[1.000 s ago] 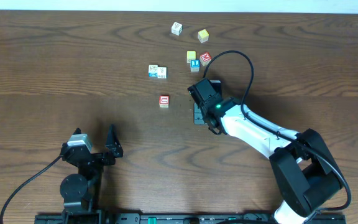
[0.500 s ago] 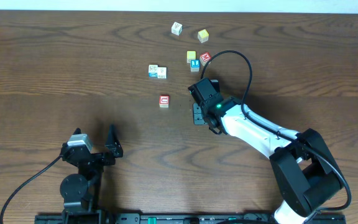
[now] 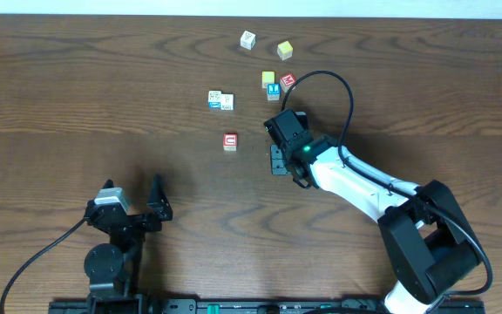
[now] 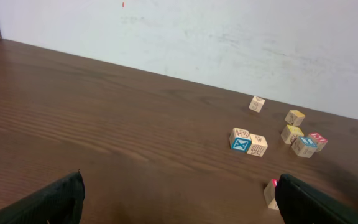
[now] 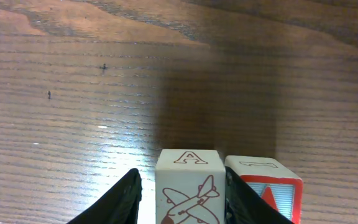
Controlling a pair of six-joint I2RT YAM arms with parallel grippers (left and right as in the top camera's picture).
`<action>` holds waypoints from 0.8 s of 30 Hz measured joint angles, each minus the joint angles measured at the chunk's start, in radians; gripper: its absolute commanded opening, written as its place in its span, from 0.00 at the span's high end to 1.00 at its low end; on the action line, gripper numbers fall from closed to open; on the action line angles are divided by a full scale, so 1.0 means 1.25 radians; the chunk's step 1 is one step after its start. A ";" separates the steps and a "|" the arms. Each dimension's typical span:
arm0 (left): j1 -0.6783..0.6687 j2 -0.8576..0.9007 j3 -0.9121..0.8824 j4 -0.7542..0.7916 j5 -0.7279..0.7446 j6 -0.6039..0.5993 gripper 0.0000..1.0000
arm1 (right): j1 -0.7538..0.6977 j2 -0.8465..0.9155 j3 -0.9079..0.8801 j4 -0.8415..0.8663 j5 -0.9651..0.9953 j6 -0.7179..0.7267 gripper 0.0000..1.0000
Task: Lift 4 blocks
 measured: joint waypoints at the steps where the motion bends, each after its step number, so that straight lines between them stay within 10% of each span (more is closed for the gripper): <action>1: 0.000 0.000 0.000 0.000 0.000 0.000 0.02 | 0.000 0.000 0.000 0.000 0.000 0.000 0.60; 24: 0.000 0.000 0.000 0.000 0.000 0.000 0.02 | 0.003 0.000 0.000 0.016 -0.014 -0.025 0.51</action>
